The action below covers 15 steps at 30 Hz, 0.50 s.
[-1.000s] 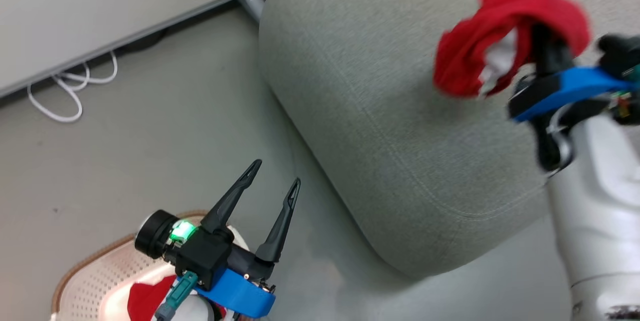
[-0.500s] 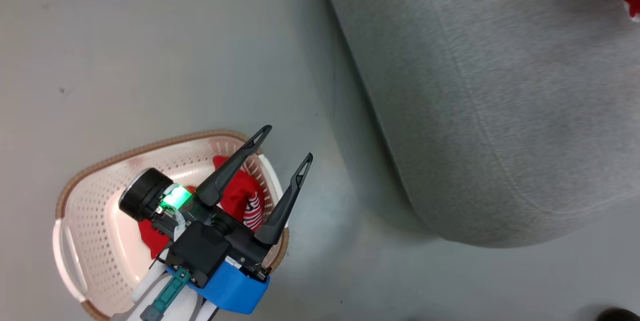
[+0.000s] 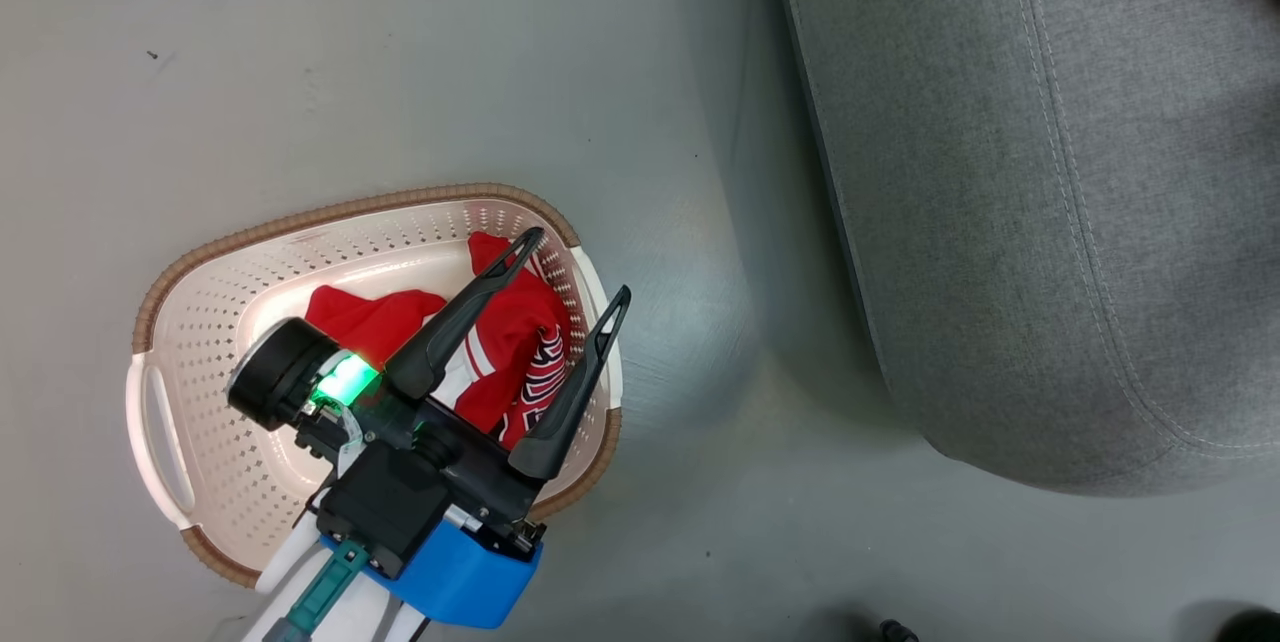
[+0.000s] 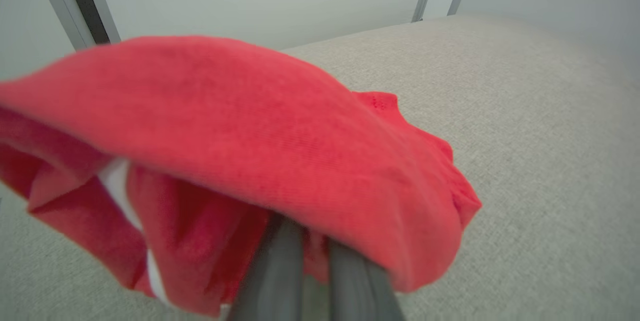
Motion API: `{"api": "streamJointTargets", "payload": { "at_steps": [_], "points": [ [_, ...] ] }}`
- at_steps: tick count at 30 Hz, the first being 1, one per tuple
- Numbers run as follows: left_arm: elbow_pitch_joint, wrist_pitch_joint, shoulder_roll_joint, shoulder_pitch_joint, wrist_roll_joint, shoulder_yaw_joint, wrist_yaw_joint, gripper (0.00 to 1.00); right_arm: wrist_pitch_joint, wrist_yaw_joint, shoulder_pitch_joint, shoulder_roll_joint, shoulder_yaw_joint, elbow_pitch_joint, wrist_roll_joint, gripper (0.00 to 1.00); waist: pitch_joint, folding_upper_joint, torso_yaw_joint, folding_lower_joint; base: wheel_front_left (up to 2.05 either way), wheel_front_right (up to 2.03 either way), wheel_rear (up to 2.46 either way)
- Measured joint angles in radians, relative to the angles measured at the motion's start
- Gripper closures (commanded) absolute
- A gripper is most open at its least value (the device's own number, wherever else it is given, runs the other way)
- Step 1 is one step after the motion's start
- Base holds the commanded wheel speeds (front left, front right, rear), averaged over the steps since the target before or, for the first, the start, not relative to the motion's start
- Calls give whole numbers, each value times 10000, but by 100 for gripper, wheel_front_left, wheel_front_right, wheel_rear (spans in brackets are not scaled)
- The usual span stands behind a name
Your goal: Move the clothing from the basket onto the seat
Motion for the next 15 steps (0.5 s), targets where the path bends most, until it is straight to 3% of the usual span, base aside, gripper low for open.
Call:
{"api": "streamJointTargets", "payload": {
  "at_steps": [2, 3, 4, 6, 15],
  "points": [
    [-4, 0, -12, 0, -35, 0, 0, 0, -54, 0, 0, -6, -40, 163, -58, 100, -13, 0, -25, 0, 0, 0, 0],
    [0, 0, -17, 0, -38, 2, 0, 0, -61, 0, 0, -13, -46, 242, -102, 88, -27, 0, -40, 0, 0, 0, 0],
    [17, 0, -19, 0, -48, -2, 0, 0, -73, 0, -1, -19, -44, 303, -157, 63, -46, 0, -55, 0, 0, 0, 0],
    [52, 0, -33, 0, -84, -27, 0, 0, -134, 2, -1, -69, 33, 384, -276, 0, -93, 0, -81, 0, 0, 0, 0],
    [169, 0, -104, 0, -224, -96, 0, 0, -167, 0, 56, -151, 207, 813, -529, 0, -359, 0, -145, 0, 0, 0, 0]
  ]
}}
